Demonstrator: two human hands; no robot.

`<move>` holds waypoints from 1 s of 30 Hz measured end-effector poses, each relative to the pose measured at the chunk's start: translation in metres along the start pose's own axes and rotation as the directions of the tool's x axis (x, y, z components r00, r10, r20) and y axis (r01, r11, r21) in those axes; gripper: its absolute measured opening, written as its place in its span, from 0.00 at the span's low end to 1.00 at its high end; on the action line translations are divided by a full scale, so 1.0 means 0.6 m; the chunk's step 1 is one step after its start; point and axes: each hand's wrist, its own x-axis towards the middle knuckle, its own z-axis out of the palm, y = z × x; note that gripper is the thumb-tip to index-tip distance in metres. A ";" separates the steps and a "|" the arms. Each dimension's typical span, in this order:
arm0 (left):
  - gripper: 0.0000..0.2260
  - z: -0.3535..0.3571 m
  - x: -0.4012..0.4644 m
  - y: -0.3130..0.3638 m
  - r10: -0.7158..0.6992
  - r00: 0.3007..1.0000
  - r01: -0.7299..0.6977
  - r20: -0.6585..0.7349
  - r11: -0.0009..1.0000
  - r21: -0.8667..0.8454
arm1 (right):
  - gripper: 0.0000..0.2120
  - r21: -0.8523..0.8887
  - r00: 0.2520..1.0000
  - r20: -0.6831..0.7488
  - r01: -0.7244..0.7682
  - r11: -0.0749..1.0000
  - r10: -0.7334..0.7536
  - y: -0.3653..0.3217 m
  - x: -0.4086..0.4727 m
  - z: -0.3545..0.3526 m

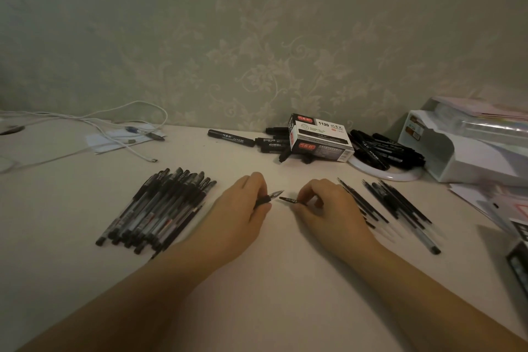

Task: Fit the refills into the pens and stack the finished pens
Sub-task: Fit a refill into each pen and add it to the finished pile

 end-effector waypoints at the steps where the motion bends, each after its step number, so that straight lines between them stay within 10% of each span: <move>1: 0.04 0.000 0.000 0.001 0.003 1.000 -0.003 -0.003 1.000 -0.003 | 0.05 -0.002 1.000 -0.004 0.006 1.000 -0.006 0.000 0.000 0.000; 15: 0.06 0.002 0.001 0.010 0.109 0.993 -0.105 0.037 0.989 -0.102 | 0.11 0.527 0.995 0.099 -0.028 0.849 -0.028 -0.029 -0.005 -0.002; 30: 0.02 0.008 -0.002 0.005 0.067 0.996 -0.058 0.058 0.989 -0.136 | 0.08 0.549 0.995 0.097 -0.075 0.833 0.026 -0.028 -0.005 0.000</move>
